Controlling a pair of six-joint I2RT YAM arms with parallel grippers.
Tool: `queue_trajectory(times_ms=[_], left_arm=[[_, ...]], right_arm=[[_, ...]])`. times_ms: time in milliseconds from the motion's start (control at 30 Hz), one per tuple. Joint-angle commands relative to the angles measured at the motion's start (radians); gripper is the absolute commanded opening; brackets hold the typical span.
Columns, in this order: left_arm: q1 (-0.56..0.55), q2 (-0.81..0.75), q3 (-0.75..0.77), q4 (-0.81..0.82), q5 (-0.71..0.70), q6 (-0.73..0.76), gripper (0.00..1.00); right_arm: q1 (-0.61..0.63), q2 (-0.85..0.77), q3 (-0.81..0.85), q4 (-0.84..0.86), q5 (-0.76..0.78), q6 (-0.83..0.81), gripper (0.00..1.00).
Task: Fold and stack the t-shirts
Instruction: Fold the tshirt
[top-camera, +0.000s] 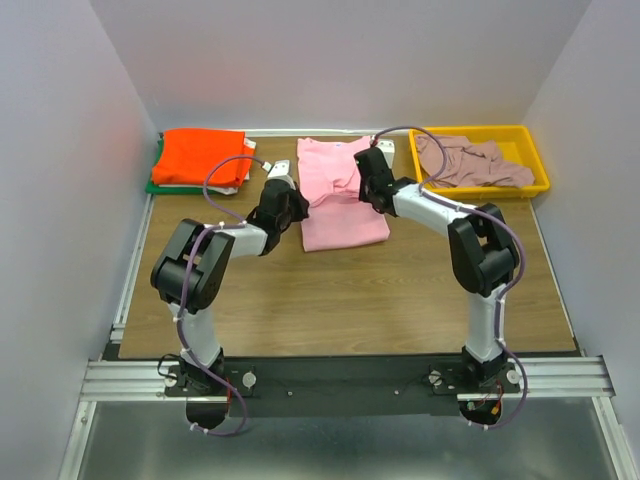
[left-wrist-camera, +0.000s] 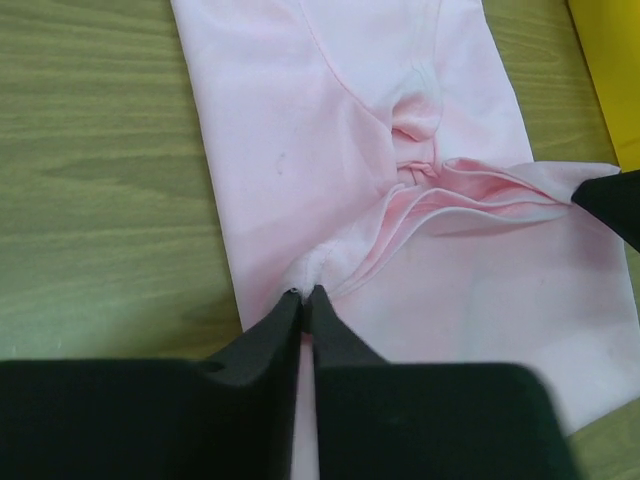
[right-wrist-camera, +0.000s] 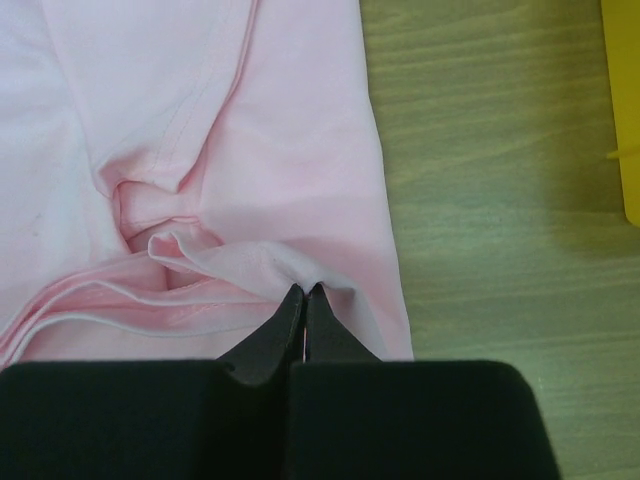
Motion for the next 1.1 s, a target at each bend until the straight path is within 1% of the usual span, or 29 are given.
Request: queue_trajectory(times_ms=[0,33,67,133,167,233,367,400,433,567,600,633,733,867,1067], left_arm=[[0.036,0.054,0.072,0.031,0.092,0.039,0.36],[0.039,0.054,0.083,0.026,0.089,0.042,0.48],[0.044,0.043,0.102,0.019,0.082,0.053,0.62],[0.042,0.022,0.118,-0.012,0.059,0.068,0.69],[0.042,-0.004,0.129,-0.024,0.057,0.079,0.72],[0.042,-0.032,0.129,-0.058,0.02,0.087,0.73],[0.041,-0.107,0.064,-0.073,0.005,0.082,0.73],[0.039,-0.13,0.024,-0.076,0.005,0.076,0.73],[0.039,-0.141,0.004,-0.076,0.002,0.075,0.73],[0.021,-0.198,-0.098,-0.073,-0.003,0.062,0.7],[0.016,-0.206,-0.133,-0.07,0.002,0.058,0.7],[0.01,-0.212,-0.15,-0.066,0.003,0.052,0.69],[-0.011,-0.232,-0.197,-0.06,0.005,0.038,0.68],[-0.031,-0.245,-0.237,-0.061,0.002,0.018,0.69],[-0.059,-0.258,-0.274,-0.06,-0.013,-0.002,0.68]], right_arm=[[-0.016,0.054,0.07,0.018,-0.027,-0.029,0.14],[-0.016,0.054,0.079,0.018,-0.028,-0.035,0.28],[-0.016,0.051,0.099,0.018,-0.028,-0.048,0.58],[-0.016,0.022,0.108,0.018,-0.025,-0.062,0.76],[-0.016,0.008,0.107,0.018,-0.024,-0.068,0.79],[-0.019,-0.044,0.093,0.018,-0.03,-0.081,0.82],[-0.017,-0.141,0.003,0.018,-0.083,-0.081,0.83],[-0.017,-0.158,-0.02,0.018,-0.096,-0.076,0.83],[-0.017,-0.172,-0.07,0.018,-0.111,-0.062,0.83],[-0.022,-0.225,-0.184,0.018,-0.169,-0.029,0.81],[-0.026,-0.234,-0.206,0.019,-0.177,-0.013,0.8],[-0.037,-0.236,-0.236,0.019,-0.194,-0.007,0.75],[-0.06,-0.228,-0.279,0.024,-0.234,0.011,0.67],[-0.071,-0.218,-0.33,0.033,-0.261,0.022,0.62],[-0.077,-0.215,-0.387,0.047,-0.264,0.037,0.58]])
